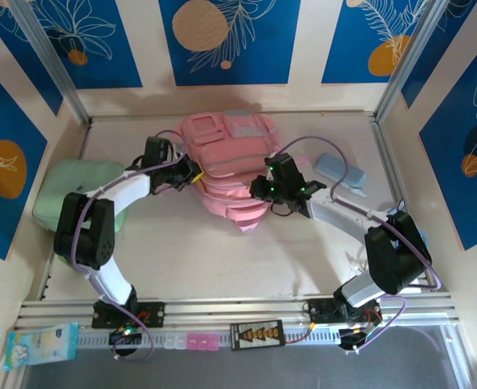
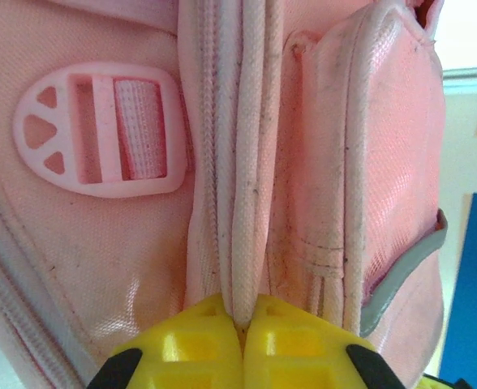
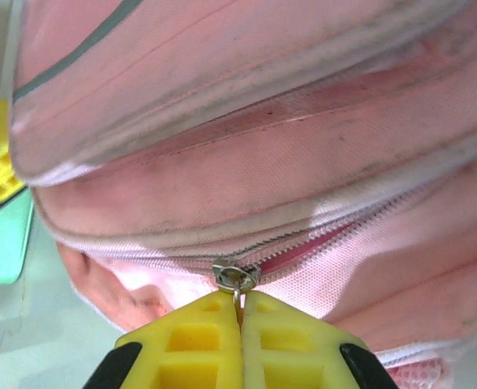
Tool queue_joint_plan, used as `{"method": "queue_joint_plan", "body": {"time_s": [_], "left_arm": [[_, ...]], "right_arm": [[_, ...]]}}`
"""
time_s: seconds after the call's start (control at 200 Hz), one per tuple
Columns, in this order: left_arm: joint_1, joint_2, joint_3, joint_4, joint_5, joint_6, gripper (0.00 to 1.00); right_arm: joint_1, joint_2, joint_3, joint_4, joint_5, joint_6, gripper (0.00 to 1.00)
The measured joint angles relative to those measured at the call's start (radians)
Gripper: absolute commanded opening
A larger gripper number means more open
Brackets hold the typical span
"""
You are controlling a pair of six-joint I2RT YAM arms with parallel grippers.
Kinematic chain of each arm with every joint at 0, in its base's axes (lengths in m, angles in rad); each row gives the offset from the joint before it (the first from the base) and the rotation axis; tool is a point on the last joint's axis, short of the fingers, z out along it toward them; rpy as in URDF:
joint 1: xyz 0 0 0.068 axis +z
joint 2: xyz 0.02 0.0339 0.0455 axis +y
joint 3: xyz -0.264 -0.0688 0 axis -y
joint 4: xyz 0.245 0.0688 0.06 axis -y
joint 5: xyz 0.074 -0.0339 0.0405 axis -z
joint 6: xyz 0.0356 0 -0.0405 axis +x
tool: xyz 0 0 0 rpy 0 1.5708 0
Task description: Pack books, pencil case, and school supplies into a backpack
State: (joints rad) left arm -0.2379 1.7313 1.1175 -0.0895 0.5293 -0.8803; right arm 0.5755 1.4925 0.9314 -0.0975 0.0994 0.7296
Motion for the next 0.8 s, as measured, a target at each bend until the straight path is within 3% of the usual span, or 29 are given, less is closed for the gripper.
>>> {"method": "queue_joint_plan", "body": {"time_s": [0.075, 0.23, 0.425, 0.625, 0.8], "left_arm": [[0.0, 0.027, 0.055, -0.057, -0.011, 0.053, 0.11], [0.01, 0.075, 0.13, -0.117, -0.066, 0.125, 0.29], [0.063, 0.047, 0.13, -0.129, -0.166, 0.157, 0.5], [0.112, -0.119, 0.003, -0.149, -0.211, 0.164, 0.55], [0.113, -0.207, -0.121, -0.084, -0.11, 0.09, 0.53]], "right_arm": [[0.024, -0.004, -0.017, 0.019, -0.025, -0.017, 0.0], [0.069, 0.01, -0.02, 0.054, -0.062, -0.03, 0.0], [0.115, 0.148, 0.056, 0.089, -0.148, -0.029, 0.0], [0.147, 0.3, 0.227, 0.093, -0.212, -0.029, 0.0], [0.159, 0.38, 0.326, 0.097, -0.24, -0.029, 0.0]]}}
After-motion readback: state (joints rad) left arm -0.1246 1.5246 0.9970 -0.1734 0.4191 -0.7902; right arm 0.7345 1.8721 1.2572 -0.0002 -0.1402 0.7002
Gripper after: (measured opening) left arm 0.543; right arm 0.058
